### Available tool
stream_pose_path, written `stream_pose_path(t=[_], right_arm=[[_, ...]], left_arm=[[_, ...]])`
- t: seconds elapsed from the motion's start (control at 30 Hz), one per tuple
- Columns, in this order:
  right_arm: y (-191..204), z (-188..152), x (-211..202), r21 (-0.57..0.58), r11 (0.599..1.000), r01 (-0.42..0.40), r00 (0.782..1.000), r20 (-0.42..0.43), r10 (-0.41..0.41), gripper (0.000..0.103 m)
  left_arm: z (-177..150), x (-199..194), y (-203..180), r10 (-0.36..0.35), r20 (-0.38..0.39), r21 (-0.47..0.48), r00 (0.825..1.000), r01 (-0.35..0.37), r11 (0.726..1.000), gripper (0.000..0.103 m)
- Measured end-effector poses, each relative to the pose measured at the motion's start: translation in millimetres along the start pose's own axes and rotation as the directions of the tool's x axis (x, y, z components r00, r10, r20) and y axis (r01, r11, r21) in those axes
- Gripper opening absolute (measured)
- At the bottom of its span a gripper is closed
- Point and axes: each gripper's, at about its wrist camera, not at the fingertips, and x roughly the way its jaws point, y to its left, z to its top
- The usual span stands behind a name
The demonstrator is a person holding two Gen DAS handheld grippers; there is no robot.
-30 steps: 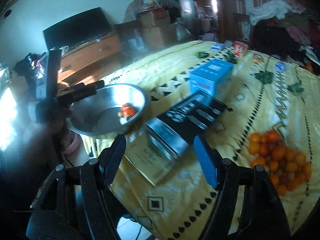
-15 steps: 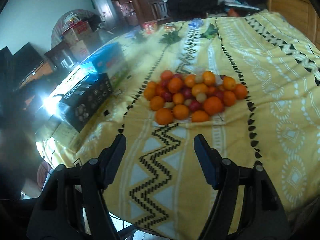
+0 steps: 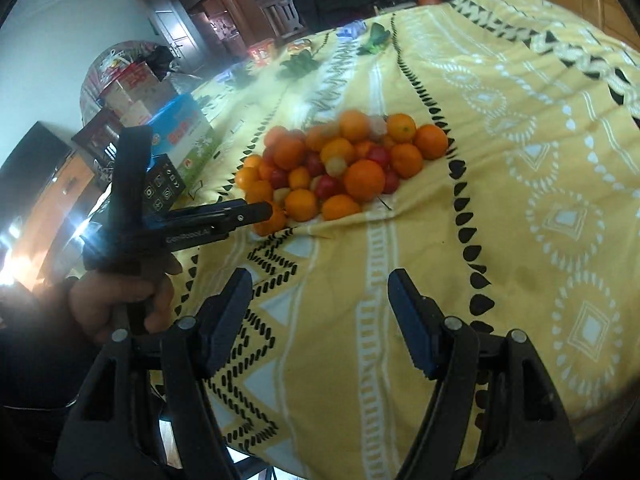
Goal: Organize fruits
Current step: 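Grasp a large orange with the left gripper while the right gripper grasps a tangerine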
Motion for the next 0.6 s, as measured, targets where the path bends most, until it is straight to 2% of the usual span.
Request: stream_pose_path(t=[0.17,0.2,0.23,0.3,0.33,0.4,0.5,0.6], right_arm=[[0.4,9.3,10.2,-0.009,1.000,-0.016,1.000,-0.006,0.016,0.071],[1.5,11.6,13.2,-0.016,1.000,-0.022,1.000,-0.008,0.022,0.071],[3.8,13.3,16.5,-0.020,0.999,-0.025,1.000,-0.009,0.025,0.071],[3.5,17.6,25.4,-0.018,0.999,-0.035,0.999,-0.017,0.035,0.070],[3.0,21.0,31.5,-0.018,0.999,-0.039,0.999,-0.024,0.039,0.068],[3.9,28.7,41.5,-0.026,0.999,-0.038,0.999,-0.028,0.038,0.057],[3.0,42.1,64.6,-0.043,0.999,0.001,0.999,-0.037,-0.002,0.051],[2.9,47.9,87.3,-0.052,0.998,0.045,0.996,-0.071,-0.048,0.050]], left_arm=[[-5.8,14.0,4.7,0.008,-0.016,0.002,1.000,-0.008,1.000,0.054],[-6.6,16.5,5.9,0.008,-0.020,0.003,1.000,-0.008,1.000,0.052],[-8.3,18.5,5.9,0.010,-0.022,0.011,1.000,-0.010,1.000,0.043],[-10.8,16.3,6.4,0.005,-0.005,0.014,1.000,-0.005,1.000,0.043],[-11.8,13.7,7.1,0.004,0.004,0.011,1.000,-0.004,1.000,0.043],[-14.3,7.6,8.9,0.004,0.024,0.004,1.000,-0.004,1.000,0.043],[-18.7,0.0,16.9,0.005,0.037,-0.028,0.999,-0.004,1.000,0.043],[-22.2,-4.5,22.5,0.012,0.039,-0.040,0.999,-0.011,0.999,0.043]])
